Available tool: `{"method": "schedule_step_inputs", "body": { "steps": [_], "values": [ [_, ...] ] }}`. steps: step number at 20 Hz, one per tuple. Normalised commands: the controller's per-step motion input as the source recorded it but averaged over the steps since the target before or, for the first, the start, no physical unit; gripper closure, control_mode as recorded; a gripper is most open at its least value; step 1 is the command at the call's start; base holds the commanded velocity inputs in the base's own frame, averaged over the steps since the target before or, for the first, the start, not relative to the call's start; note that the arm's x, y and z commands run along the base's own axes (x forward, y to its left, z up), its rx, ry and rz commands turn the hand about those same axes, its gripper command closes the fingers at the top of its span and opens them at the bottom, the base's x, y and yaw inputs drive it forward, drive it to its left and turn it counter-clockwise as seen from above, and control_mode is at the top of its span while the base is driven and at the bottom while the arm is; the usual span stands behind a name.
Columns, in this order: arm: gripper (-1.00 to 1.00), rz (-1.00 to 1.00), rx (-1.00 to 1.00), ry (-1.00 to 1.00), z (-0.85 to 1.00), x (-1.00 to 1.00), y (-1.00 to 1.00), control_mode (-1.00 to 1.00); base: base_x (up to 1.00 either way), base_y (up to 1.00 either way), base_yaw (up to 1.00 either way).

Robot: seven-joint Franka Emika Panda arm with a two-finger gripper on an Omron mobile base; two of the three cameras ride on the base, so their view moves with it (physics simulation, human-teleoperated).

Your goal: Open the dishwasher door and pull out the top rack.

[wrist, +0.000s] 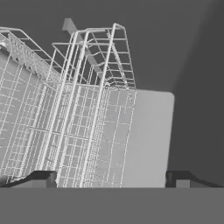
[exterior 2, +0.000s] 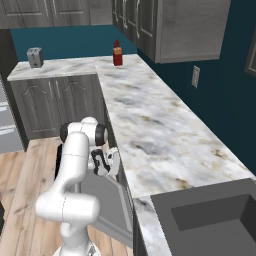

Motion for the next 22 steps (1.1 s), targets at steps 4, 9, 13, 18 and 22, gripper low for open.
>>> {"method": "schedule_step_inputs", "body": {
  "steps": [4, 9, 13, 18, 22],
  "values": [
    [-1.00, -0.02, -0.04, 0.00, -0.17, 0.34, -0.18, -1.00, 0.00, 0.00, 0.00],
    [-1.00, -0.01, -0.02, 0.00, -0.27, 0.35, -0.14, -1.00, 0.00, 0.00, 0.00],
    [-1.00, -0.01, -0.02, 0.00, -0.33, 0.33, -0.13, -1.00, 0.00, 0.00, 0.00],
    [-1.00, -0.01, -0.02, 0.00, -0.30, 0.32, -0.12, -1.00, 0.00, 0.00, 0.00],
    [-1.00, -0.01, 0.00, 0.00, -0.26, 0.36, -0.14, -1.00, 0.00, 0.00, 0.00]
  ]
}}
